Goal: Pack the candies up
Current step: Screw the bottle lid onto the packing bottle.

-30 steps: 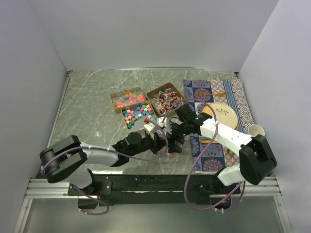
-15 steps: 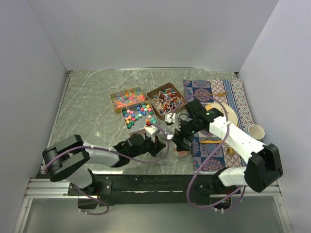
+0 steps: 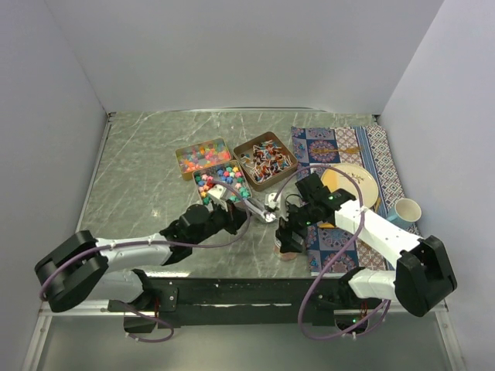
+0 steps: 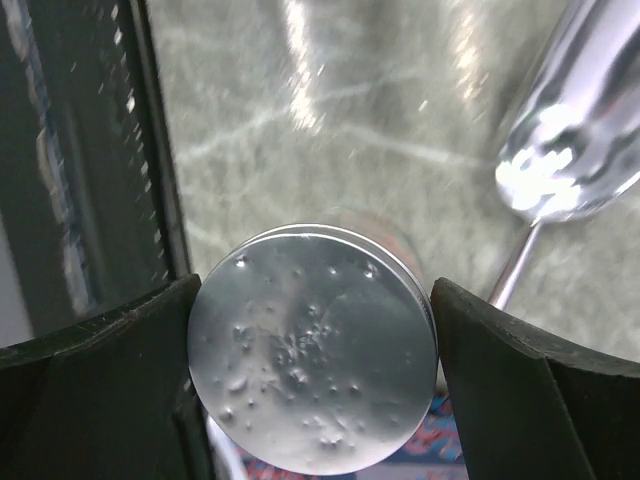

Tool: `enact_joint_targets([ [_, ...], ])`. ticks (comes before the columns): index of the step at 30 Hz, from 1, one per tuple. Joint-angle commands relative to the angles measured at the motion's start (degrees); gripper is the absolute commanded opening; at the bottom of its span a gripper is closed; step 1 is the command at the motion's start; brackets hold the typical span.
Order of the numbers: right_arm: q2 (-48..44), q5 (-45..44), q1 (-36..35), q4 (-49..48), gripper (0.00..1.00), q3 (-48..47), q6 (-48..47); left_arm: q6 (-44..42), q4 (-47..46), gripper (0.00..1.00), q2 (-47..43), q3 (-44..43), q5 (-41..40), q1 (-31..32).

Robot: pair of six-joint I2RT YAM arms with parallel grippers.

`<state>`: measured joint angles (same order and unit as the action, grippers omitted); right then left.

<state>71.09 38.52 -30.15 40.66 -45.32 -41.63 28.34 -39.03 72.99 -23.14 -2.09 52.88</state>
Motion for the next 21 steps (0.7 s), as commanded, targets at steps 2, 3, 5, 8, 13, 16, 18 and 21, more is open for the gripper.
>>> enact_joint_targets([
  [2, -0.8, 1.6, -0.9, -14.6, 1.0, 1.2, 4.6, 3.8, -10.0, 0.01, -0.2, 0.5, 9.5, -0.3],
  [3, -0.9, 1.9, -1.0, -15.7, 1.0, 1.4, 5.5, 5.2, -12.5, 0.01, 1.0, 0.5, 10.5, -0.3],
  [5, -0.5, 2.5, -1.1, -16.6, 1.0, 1.3, 6.2, 6.7, -14.7, 0.01, 1.9, 0.5, 13.5, -0.3],
  [8, 0.1, 3.0, -1.2, -17.1, 1.0, 1.0, 7.0, 7.8, -14.8, 0.01, 3.8, -0.2, 15.9, 0.3],
  [13, 0.4, 4.0, -1.4, -18.3, 1.0, 1.8, 8.0, 8.1, -17.7, 0.01, 7.8, -1.1, 16.2, 2.7],
  [16, 0.6, 4.3, -1.8, -19.2, 1.0, 2.6, 8.5, 8.2, -17.9, 0.01, 10.0, -2.4, 15.4, 3.9],
  [18, 0.8, 4.0, -2.3, -20.2, 1.0, 3.2, 8.9, 9.1, -18.6, 0.01, 11.5, -3.0, 15.3, 4.3],
  [21, 1.4, 3.6, -3.7, -21.5, 1.0, 3.2, 10.0, 9.8, -16.7, 0.01, 13.4, -4.9, 14.0, 5.3],
])
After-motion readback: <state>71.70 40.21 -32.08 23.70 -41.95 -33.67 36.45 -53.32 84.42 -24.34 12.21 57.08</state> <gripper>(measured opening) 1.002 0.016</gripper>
